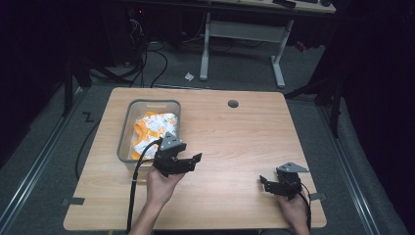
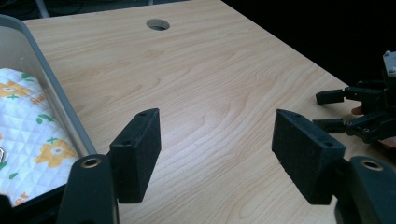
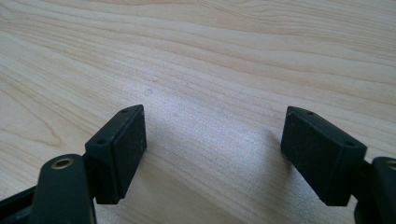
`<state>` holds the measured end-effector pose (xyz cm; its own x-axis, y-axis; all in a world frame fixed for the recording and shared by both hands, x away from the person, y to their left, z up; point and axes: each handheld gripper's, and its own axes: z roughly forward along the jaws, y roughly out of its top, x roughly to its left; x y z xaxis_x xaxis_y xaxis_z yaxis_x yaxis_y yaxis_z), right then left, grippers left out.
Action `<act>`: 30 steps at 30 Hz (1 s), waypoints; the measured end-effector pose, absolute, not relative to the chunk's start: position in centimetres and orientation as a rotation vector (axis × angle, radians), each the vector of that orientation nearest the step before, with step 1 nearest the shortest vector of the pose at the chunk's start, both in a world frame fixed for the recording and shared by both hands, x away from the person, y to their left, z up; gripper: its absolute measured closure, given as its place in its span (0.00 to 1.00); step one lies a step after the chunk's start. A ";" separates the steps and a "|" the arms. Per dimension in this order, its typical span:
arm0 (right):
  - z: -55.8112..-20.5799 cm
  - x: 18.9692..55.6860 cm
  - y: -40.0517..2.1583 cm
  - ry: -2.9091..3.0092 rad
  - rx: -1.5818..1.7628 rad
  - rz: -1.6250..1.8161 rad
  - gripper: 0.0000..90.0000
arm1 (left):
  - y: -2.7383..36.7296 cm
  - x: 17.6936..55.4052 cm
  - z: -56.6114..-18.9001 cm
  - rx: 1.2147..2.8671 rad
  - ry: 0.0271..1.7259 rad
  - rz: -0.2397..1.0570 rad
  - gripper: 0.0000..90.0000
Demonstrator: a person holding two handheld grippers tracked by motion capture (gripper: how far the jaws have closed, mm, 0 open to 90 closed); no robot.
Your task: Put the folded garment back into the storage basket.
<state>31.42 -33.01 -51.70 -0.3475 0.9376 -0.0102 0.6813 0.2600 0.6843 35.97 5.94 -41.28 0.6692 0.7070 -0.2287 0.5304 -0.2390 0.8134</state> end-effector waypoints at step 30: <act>-51.7 31.4 -33.0 2.121 1.469 0.830 0.25 | 3.4 35.1 -45.1 1.966 0.970 0.167 0.37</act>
